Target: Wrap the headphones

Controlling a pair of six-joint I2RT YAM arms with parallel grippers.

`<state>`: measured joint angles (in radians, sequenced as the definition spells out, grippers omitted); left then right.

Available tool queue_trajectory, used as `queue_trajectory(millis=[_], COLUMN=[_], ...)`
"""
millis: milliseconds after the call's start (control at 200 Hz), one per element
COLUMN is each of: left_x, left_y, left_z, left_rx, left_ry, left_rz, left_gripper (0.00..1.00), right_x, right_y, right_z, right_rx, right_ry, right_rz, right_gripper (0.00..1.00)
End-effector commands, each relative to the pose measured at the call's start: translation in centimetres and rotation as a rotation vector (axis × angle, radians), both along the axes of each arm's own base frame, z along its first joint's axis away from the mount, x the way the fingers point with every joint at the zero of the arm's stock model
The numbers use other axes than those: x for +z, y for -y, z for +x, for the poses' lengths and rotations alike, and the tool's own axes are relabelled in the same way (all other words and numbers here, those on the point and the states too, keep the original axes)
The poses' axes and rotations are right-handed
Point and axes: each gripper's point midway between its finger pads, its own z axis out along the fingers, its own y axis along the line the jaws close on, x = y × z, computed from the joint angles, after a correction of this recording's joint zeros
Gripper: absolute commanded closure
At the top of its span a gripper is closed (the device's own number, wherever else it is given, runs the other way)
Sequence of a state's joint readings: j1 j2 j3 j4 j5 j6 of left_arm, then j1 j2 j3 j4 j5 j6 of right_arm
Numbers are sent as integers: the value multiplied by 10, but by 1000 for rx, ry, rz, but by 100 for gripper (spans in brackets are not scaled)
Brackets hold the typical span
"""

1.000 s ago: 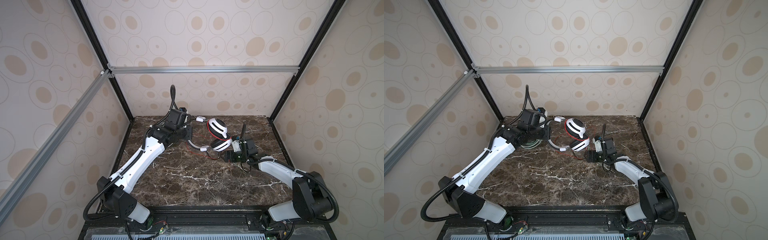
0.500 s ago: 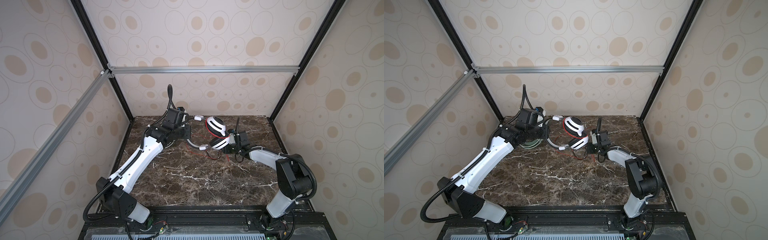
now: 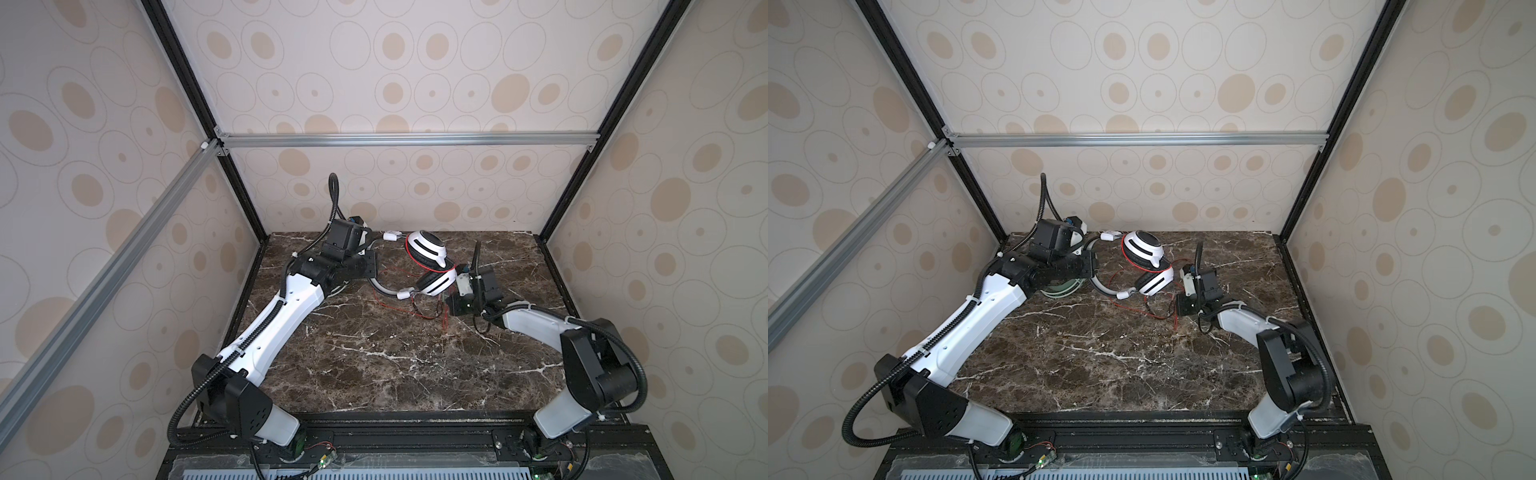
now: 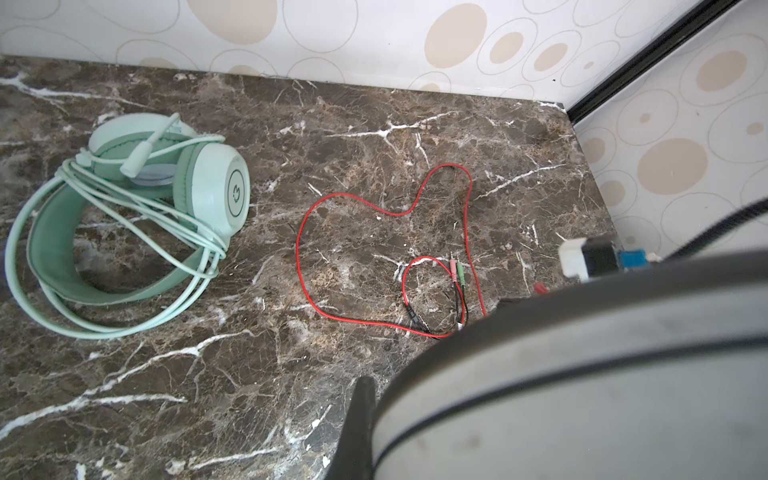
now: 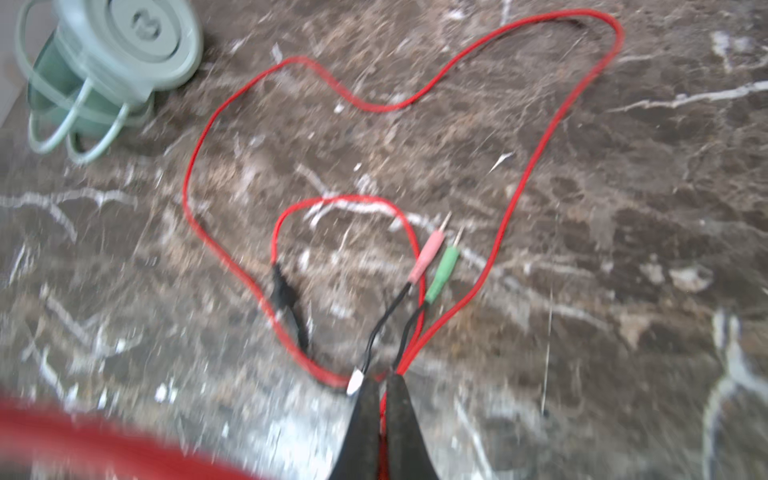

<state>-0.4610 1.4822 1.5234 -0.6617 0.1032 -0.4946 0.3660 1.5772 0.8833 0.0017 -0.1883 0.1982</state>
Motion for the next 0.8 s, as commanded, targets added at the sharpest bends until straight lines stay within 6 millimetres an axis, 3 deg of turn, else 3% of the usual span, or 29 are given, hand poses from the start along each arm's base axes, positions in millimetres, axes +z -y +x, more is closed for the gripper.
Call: queue_trajectory(millis=[0, 210, 365, 600, 795], left_x=[51, 33, 13, -6, -12], left_y=[-6, -14, -25, -37, -45], left_z=[5, 13, 22, 28, 29], left_rx=[57, 128, 206, 289, 352], left_ry=[133, 100, 50, 13, 19], left_rz=[-134, -142, -81, -16, 68], left_gripper=[100, 100, 100, 100, 100], right_x=[15, 34, 60, 113, 145], right_y=[-4, -15, -14, -8, -16], right_z=[-30, -103, -139, -161, -157], right_rx=[45, 158, 197, 215, 241], right_ry=[43, 100, 194, 340, 423], right_rz=[-66, -205, -274, -319, -473], right_gripper=[98, 99, 100, 100, 100])
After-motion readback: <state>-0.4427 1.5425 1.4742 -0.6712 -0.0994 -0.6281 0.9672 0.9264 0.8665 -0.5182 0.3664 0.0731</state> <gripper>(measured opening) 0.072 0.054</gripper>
